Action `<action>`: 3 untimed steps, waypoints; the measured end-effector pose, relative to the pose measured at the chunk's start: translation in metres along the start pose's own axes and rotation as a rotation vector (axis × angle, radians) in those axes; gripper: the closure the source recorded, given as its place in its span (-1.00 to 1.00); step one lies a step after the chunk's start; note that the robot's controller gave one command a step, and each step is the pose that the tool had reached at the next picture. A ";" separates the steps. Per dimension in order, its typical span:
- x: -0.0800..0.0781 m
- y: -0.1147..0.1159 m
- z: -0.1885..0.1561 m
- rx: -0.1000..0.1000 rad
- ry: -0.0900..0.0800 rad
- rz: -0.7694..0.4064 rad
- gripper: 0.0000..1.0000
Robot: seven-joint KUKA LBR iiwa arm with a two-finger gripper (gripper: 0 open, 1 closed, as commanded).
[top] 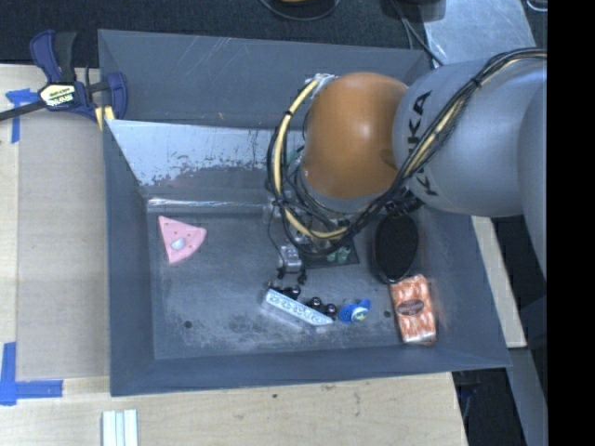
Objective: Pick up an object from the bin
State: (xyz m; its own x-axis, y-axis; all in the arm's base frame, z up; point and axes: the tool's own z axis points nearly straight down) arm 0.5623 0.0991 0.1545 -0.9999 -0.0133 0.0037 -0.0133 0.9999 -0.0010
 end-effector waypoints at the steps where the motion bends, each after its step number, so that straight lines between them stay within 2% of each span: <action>1: -0.030 0.032 0.069 -0.002 -0.010 -0.183 -1.00; 2: -0.008 -0.063 0.045 -0.001 -0.003 -0.094 -1.00; 3: -0.038 -0.048 0.036 -0.002 -0.011 0.003 -1.00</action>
Offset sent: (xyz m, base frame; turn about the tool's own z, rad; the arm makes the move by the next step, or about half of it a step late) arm -0.0003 -0.1003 -0.0361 -0.0576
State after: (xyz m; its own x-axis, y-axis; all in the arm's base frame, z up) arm 0.6011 0.0516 0.1184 -0.9999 -0.0107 -0.0078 -0.0107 0.9999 0.0010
